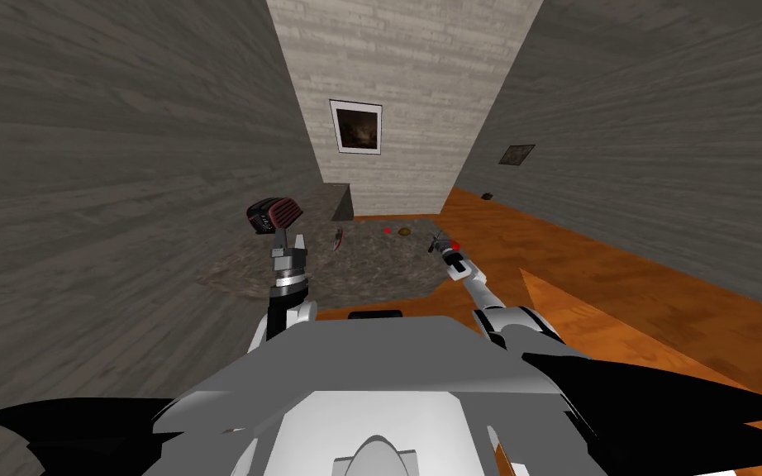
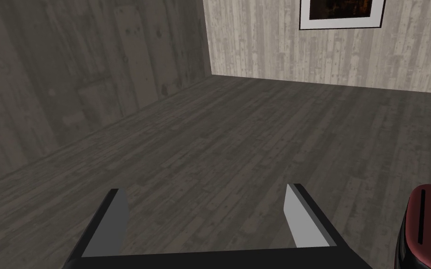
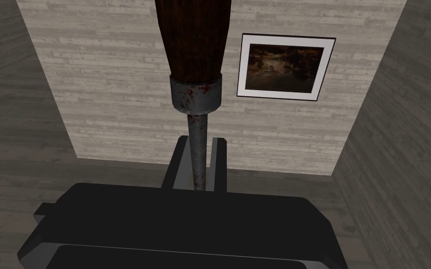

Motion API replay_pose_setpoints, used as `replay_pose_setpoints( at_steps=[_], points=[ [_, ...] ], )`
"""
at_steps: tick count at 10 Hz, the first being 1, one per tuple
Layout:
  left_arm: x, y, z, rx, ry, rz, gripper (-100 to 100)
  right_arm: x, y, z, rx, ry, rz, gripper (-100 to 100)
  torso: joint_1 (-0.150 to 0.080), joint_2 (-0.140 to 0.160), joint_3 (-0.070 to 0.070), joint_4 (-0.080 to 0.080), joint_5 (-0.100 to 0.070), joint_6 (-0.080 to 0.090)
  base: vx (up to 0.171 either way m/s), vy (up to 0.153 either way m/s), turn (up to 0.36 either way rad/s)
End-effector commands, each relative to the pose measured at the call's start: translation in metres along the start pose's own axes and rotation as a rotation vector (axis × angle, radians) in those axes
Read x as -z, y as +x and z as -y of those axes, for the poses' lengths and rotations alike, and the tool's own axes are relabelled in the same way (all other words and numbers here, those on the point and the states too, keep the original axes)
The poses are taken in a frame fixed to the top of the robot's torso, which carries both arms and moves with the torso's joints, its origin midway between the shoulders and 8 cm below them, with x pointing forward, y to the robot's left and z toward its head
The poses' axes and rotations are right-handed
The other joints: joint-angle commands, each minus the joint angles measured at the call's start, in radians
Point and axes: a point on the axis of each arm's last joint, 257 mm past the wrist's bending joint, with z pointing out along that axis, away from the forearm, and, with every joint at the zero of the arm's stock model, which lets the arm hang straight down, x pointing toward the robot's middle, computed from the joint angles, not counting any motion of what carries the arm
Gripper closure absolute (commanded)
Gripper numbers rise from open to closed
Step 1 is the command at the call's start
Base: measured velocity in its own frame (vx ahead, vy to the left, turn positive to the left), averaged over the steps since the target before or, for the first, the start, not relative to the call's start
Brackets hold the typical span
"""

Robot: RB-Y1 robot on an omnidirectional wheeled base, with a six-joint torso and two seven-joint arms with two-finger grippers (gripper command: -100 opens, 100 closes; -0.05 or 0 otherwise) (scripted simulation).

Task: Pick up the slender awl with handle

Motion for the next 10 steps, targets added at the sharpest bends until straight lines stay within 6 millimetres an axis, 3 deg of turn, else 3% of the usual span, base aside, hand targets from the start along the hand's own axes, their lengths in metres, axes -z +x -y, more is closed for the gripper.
replay_pose_setpoints(
  at_steps=[1, 3, 5, 6, 7, 9, 10],
  points=[
    [0.0, 0.0, 0.0, 0.0, 0.0, 0.0, 0, 0.011, 0.016, -0.001, -0.023, 0.027, -0.021, 100, 0.0, 0.0, 0.0, 0.0, 0.0, 0.0, 0.026, -0.069, 0.233],
    [0.0, 0.0, 0.0, 0.0, 0.0, 0.0, 0, 0.019, 0.013, -0.009, -0.018, 0.008, -0.007, 100, 0.001, -0.005, -0.005, -0.005, -0.004, -0.004, 0.009, -0.04, 0.057],
    [0.0, 0.0, 0.0, 0.0, 0.0, 0.0, 0, 0.033, 0.024, -0.006, -0.031, 0.036, -0.021, 100, 0.001, -0.006, -0.007, -0.009, -0.007, -0.004, 0.011, -0.036, 0.126],
    [0.0, 0.0, 0.0, 0.0, 0.0, 0.0, 0, 0.034, 0.019, -0.011, -0.028, 0.025, -0.008, 100, 0.0, -0.007, -0.009, -0.011, -0.009, -0.004, 0.004, -0.021, 0.023],
    [0.0, 0.0, 0.0, 0.0, 0.0, 0.0, 0, 0.045, 0.027, -0.005, -0.041, 0.061, -0.021, 100, 0.001, -0.007, -0.009, -0.011, -0.009, -0.004, 0.012, -0.037, 0.169],
    [0.0, 0.0, 0.0, 0.0, 0.0, 0.0, 0, 0.051, 0.023, -0.01, -0.035, 0.048, -0.008, 100, 0.0, -0.01, -0.012, -0.014, -0.012, -0.005, 0.007, -0.029, 0.063],
    [0.0, 0.0, 0.0, 0.0, 0.0, 0.0, 0, 0.063, 0.033, -0.001, -0.047, 0.092, -0.026, 100, 0.001, -0.01, -0.012, -0.015, -0.012, -0.005, 0.007, -0.027, 0.164]
  ],
)
